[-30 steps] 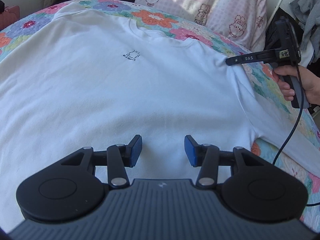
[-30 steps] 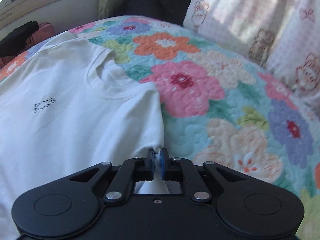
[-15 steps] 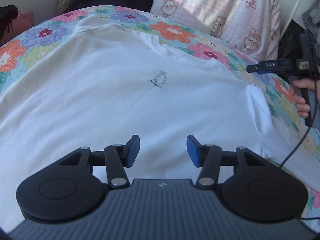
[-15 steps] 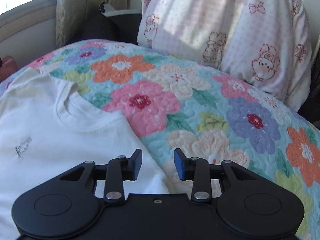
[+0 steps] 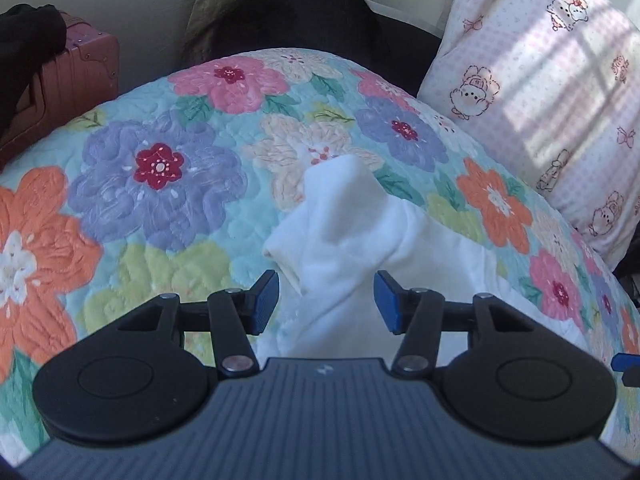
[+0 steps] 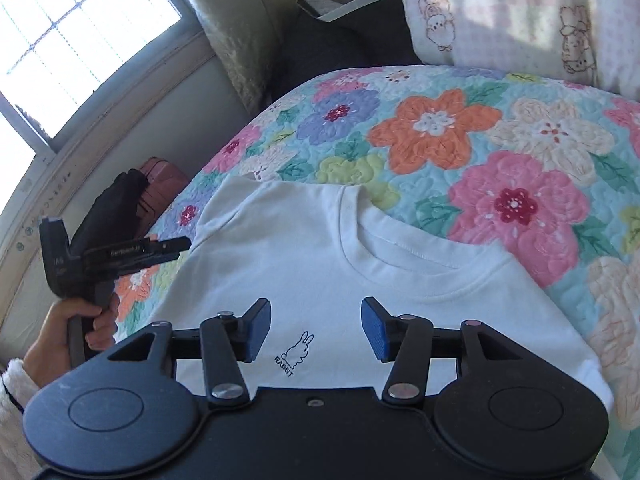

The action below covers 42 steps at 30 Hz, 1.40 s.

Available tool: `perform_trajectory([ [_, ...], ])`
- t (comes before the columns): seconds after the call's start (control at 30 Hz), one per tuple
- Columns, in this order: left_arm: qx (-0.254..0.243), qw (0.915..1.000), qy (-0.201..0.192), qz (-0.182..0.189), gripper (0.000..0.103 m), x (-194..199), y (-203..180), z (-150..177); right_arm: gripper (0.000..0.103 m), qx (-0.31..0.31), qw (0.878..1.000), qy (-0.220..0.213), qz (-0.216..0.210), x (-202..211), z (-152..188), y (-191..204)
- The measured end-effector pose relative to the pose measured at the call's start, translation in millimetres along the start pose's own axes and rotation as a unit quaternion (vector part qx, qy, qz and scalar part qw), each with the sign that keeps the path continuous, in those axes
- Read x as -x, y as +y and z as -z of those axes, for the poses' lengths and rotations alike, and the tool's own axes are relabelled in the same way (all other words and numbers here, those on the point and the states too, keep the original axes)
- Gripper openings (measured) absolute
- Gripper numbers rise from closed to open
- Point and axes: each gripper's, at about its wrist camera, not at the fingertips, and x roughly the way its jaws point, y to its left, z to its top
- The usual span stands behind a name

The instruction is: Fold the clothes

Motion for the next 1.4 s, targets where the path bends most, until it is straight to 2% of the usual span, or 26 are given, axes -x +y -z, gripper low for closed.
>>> perform_trajectory([
  [0.07,-0.008,0.9999,-0.001,0.014,0.052,-14.6,-5.0,-6.4,0.056,0.016,1.000,-0.002,0.003,-14.7,-5.3,3.5],
  [0.13,-0.015,0.9991,-0.008,0.040,0.046,-26.2,-13.0,-9.2,0.056,0.012,1.000,-0.005,-0.004,-26.4,-10.8,0.0],
  [0.17,-0.019,0.9982,-0.010,0.056,0.025,-30.7,-17.7,-9.6,0.056,0.006,1.000,-0.008,-0.009,-32.7,-12.5,-2.7],
  [0.23,-0.031,0.9934,-0.003,0.111,0.006,-30.7,-33.4,-3.2,0.056,-0.007,1.000,-0.012,-0.016,-42.9,-14.6,-7.9],
  [0.37,-0.133,0.9758,0.015,0.173,0.005,-15.8,-88.9,38.6,0.056,-0.040,0.999,-0.018,-0.022,-57.4,-13.2,-22.8],
  [0.47,-0.159,0.9614,0.042,0.221,0.005,-7.2,-114.6,79.0,0.056,-0.043,0.999,-0.025,-0.013,-60.0,-9.2,-26.3],
  [0.5,-0.163,0.9589,0.045,0.228,0.005,-4.8,-118.7,93.0,0.056,-0.042,0.999,-0.028,-0.009,-60.3,-7.6,-26.6],
  [0.57,-0.157,0.9611,0.055,0.221,0.005,-5.9,-118.8,117.5,0.056,-0.018,0.999,-0.030,-0.003,-60.7,-2.3,-18.5],
  [0.7,-0.159,0.9658,0.066,0.194,0.005,-1.9,-114.3,138.7,0.056,0.038,0.998,-0.016,-0.038,-60.2,10.0,6.0],
  [0.8,-0.197,0.9602,0.067,0.186,0.007,20.5,-120.6,138.3,0.056,0.072,0.996,-0.018,-0.045,-60.2,17.1,19.1],
  [0.87,-0.218,0.9565,0.066,0.182,0.010,35.3,-123.5,136.9,0.054,0.096,0.995,-0.005,-0.012,-67.8,20.1,23.1],
  [0.93,-0.204,0.9587,0.050,0.192,0.014,48.3,-115.4,125.8,0.033,0.116,0.993,0.020,0.030,-78.7,23.8,21.0],
  [0.97,-0.194,0.9606,0.042,0.195,0.022,52.8,-110.6,119.6,0.032,0.118,0.991,0.036,0.054,-85.0,27.1,14.5],
  [1.0,-0.176,0.9657,0.035,0.187,0.026,50.5,-103.4,110.8,0.032,0.116,0.989,0.048,0.075,-90.0,30.8,7.3],
  [1.03,-0.159,0.9704,0.029,0.180,0.034,48.2,-96.2,102.1,0.029,0.117,0.987,0.061,0.096,-95.4,35.8,-0.9],
  [1.1,-0.123,0.9785,0.016,0.165,0.042,43.5,-81.9,84.5,0.029,0.131,0.986,0.055,0.086,-95.4,47.6,-13.2],
  [1.23,-0.048,0.9914,0.011,0.121,0.043,12.8,-53.9,57.7,0.031,0.106,0.990,0.064,0.072,-89.5,48.6,-23.1],
  [1.3,-0.013,0.9926,0.017,0.119,0.044,-6.5,-46.4,50.6,0.031,0.114,0.989,0.070,0.069,-90.5,48.9,-22.1],
  [1.37,0.026,0.9886,0.015,0.147,0.042,-27.7,-43.2,44.7,0.031,0.120,0.988,0.070,0.065,-91.2,50.2,-22.6],
  [1.4,0.029,0.9872,0.022,0.155,0.039,-37.7,-46.5,40.4,0.031,0.117,0.989,0.070,0.062,-91.0,50.1,-23.8],
])
